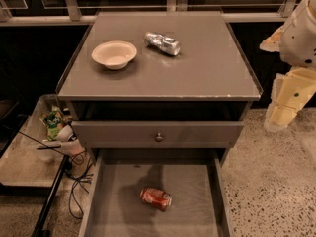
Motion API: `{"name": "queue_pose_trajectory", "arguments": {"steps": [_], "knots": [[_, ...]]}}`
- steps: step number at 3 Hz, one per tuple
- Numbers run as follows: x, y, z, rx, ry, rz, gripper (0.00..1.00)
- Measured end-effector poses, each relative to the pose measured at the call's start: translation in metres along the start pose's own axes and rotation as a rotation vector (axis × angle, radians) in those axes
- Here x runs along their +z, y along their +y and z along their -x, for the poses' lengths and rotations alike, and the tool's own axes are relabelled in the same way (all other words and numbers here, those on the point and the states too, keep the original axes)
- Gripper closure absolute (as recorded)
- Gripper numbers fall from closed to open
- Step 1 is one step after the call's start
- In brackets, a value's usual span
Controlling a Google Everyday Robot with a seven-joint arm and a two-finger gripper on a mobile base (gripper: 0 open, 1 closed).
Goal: Pick coke can from middle drawer and place on counter
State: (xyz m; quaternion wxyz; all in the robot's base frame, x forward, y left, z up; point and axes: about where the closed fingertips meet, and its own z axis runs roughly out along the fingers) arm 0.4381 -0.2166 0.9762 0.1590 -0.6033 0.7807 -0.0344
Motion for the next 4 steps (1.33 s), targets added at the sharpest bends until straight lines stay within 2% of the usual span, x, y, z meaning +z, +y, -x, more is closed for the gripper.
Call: {"name": "queue_pose_trajectory", "arguments": {"steps": [2, 4], "knots": [[0.012, 0.002, -0.006, 0.012, -0.017, 0.001, 0.00], [0.080, 0.025, -0.027, 0.049, -0.046, 0.024, 0.00]]}}
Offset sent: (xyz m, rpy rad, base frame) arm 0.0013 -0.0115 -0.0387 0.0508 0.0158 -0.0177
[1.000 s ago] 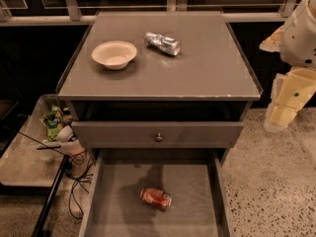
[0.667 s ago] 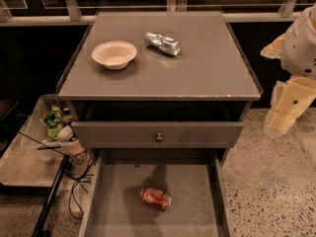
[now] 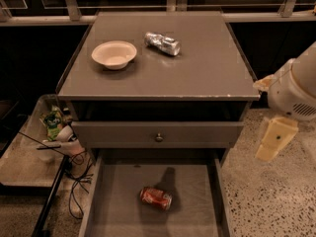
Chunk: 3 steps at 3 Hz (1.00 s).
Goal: Pick coke can from middle drawer and place on counter
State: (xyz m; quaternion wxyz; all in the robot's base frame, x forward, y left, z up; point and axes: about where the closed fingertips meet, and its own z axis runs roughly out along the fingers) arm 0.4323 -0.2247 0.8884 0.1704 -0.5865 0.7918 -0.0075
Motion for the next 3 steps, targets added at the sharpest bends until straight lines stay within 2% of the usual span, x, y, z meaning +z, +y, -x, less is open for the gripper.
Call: {"name": "queue_pose_trajectory", "arguments": {"steps": [2, 3], "knots": [[0.091, 0.017, -0.038, 0.088, -0.014, 0.015, 0.00], [0.135, 0.018, -0.053, 0.141, -0.011, 0.025, 0.00]]}}
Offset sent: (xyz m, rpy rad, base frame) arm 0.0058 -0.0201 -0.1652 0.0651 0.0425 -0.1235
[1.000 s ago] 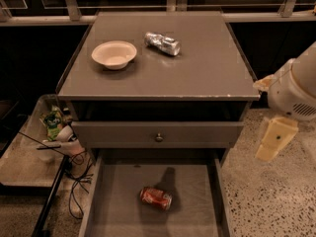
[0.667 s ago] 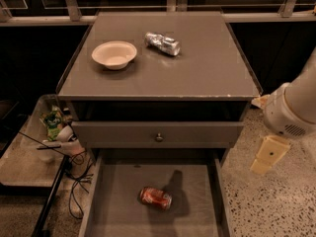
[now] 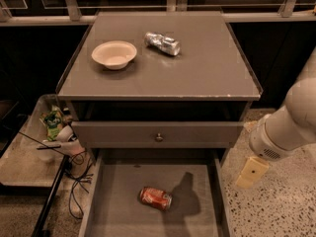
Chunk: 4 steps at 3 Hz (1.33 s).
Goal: Pick coke can from middle drawer and place on counter
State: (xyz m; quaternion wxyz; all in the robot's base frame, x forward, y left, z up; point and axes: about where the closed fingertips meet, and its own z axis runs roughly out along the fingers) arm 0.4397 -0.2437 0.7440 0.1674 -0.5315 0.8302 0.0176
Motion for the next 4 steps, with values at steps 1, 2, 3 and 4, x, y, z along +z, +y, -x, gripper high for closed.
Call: {"name": "queue_pose_trajectory", "arguments": {"steps": [1, 2, 3, 4], "knots": [[0.043, -0.001, -0.018, 0.052, 0.031, 0.015, 0.00], [0.047, 0.002, -0.018, 0.045, 0.032, 0.010, 0.00], [0.077, 0.021, -0.020, 0.038, -0.011, 0.065, 0.00], [0.117, 0.048, -0.020, 0.039, -0.136, 0.134, 0.00]]}}
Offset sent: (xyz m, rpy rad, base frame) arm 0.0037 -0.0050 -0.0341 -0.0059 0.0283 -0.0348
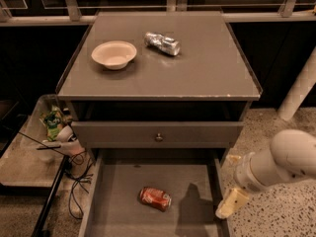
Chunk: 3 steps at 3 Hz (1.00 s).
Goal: Pick coke can from middle drawer and place on counter
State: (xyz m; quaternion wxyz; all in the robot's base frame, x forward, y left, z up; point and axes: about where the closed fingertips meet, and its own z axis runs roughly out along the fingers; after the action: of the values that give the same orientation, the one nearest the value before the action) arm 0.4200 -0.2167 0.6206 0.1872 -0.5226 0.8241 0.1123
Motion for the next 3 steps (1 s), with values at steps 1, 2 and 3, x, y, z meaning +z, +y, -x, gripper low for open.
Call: {"name": "queue_pose_trajectory", "arguments": {"steps": [1, 2, 3], "knots": [[0.032, 0.018, -0.009, 0.008, -0.158, 0.035, 0.00], [0.071, 0.025, -0.021, 0.028, -0.259, 0.055, 0.00], [0.120, 0.032, -0.040, 0.066, -0.238, 0.091, 0.00]]}}
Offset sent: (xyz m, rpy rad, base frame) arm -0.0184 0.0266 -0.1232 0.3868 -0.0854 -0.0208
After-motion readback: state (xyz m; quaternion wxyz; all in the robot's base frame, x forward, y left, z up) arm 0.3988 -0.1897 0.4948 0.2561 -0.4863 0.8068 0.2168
